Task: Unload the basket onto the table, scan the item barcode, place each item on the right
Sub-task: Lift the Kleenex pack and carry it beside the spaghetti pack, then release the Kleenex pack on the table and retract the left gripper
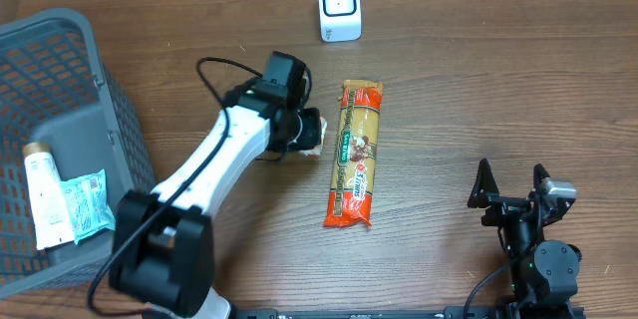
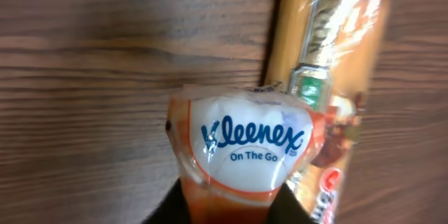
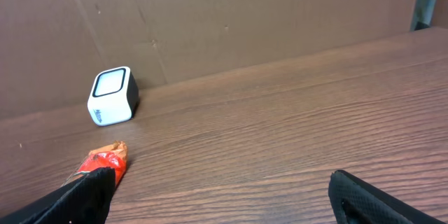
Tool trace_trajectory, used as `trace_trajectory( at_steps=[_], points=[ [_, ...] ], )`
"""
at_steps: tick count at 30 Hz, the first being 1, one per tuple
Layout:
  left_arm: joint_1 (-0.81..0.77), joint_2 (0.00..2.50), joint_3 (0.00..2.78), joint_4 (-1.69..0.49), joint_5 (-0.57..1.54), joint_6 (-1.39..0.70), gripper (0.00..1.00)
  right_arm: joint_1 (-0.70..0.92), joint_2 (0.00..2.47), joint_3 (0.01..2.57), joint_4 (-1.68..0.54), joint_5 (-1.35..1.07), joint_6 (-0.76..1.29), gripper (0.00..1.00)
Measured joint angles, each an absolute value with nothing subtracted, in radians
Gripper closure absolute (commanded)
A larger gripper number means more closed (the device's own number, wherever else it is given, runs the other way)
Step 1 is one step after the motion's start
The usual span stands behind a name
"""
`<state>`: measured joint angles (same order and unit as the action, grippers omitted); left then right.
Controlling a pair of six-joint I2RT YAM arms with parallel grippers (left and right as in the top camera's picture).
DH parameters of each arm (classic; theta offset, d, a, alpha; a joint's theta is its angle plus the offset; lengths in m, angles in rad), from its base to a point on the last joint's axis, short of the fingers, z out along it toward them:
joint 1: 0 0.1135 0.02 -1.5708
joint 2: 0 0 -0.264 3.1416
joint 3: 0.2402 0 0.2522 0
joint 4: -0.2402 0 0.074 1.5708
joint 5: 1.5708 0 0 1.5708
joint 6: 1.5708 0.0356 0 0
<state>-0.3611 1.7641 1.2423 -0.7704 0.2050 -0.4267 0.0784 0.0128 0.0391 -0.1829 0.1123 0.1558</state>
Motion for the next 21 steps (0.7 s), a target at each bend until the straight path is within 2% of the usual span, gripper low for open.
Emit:
trace_trajectory(
  at_steps=[1,3,4,5,9,13,21],
  points=[
    [-0.368,1.784,1.242,-0.766,0.205,-0.419,0.49,0.078,0.013,0.039,-0.183,0.112,0.156,0.00],
    [-0.381,1.809,1.242,-0.760,0.205,-0.424,0.16,0.078,0.013,0.039,-0.183,0.112,0.156,0.00],
    [-0.389,1.821,1.242,-0.758,0.205,-0.420,0.05,0.078,0.013,0.039,-0.183,0.112,0.156,0.00],
    [-0.397,1.831,1.242,-0.756,0.205,-0.420,0.00,0.078,0.013,0.039,-0.183,0.113,0.156,0.00],
    [-0.404,1.837,1.243,-0.762,0.205,-0.425,0.00,0.078,0.013,0.039,-0.183,0.112,0.156,0.00],
    [-0.362,1.816,1.271,-0.855,0.205,-0.428,0.00,0.078,0.013,0.039,-0.183,0.112,0.156,0.00],
    [-0.212,1.561,1.407,-1.141,0.201,-0.383,0.00,0.078,0.013,0.039,-0.183,0.112,0.157,0.00]
  ],
)
